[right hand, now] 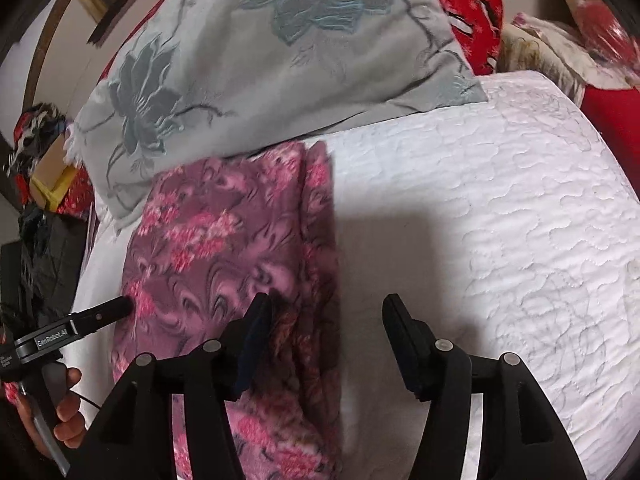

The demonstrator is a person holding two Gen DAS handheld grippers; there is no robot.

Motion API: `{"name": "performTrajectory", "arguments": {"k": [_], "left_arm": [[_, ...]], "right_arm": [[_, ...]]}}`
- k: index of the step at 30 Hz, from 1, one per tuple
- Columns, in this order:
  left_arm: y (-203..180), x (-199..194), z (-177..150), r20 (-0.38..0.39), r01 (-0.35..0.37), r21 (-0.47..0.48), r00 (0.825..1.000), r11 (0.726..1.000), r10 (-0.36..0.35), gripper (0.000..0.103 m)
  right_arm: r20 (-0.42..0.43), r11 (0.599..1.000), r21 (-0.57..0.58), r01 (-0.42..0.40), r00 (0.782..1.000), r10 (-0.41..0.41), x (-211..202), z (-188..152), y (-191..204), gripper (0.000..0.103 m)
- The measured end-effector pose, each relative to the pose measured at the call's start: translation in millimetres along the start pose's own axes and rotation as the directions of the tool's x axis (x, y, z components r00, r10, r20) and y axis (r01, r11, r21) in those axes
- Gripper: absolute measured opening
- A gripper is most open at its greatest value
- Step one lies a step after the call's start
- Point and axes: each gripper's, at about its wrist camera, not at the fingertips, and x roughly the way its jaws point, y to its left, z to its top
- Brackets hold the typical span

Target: Fold small clothes

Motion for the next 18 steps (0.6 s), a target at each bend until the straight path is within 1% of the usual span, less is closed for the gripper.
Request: {"name": "performTrajectory", "arguments": {"k": [3, 6, 8, 10, 11, 12, 14, 15, 18], "left_arm": [[12, 4, 7, -0.035, 0.053, -0.058, 0.998, 0.997, -0.055, 0.083], [9, 9, 8, -0.047, 0.079, -0.057, 0.996, 0.995, -0.082, 0.083], [4, 13, 9, -0.055, 0.092, -0.047, 0.994, 0.995, -0.094, 0.083], [0, 16, 12, -0.062, 0.103, -0.050, 0.992, 0.993, -0.106, 0.083], [-3, 19, 13, -0.070, 0.111, -0.057, 0.991, 0.992, -0.115, 0.083], [-4, 22, 14, -0.078, 0.117, -0.063, 0.989, 0.991, -0.122, 0.083], [-5, 26, 15, -0.088, 0.129, -0.072, 0.987, 0.989, -0.135, 0.083], [-4, 27, 15, -0.089, 0.136, -0.075, 0.986, 0.988, -0.143, 0.083], [-1, 30, 15, -0.090, 0.162, -0.079, 0.981, 0.984, -0.169, 0.083]], "right_arm": [[0.000, 0.998, 0.049, -0.037, 0.999, 0.037, 6, 6, -8, 0.061], [0.004, 0.995, 0.073, -0.073, 0.997, 0.073, 14, 11, -7, 0.061], [0.046, 0.995, 0.063, -0.081, 0.996, 0.078, 11, 15, -2, 0.061], [0.086, 0.993, 0.048, -0.105, 0.991, 0.101, 9, 20, 4, 0.060], [0.093, 0.992, 0.037, -0.118, 0.989, 0.114, 9, 23, 9, 0.058], [0.083, 0.993, 0.021, -0.113, 0.990, 0.111, 13, 25, 14, 0.058], [0.035, 0.998, -0.002, -0.069, 0.997, 0.069, 23, 28, 21, 0.058], [0.025, 0.998, -0.002, -0.062, 0.998, 0.062, 25, 27, 22, 0.058], [0.044, 0.998, 0.008, -0.062, 0.997, 0.062, 22, 20, 16, 0.059]]}}
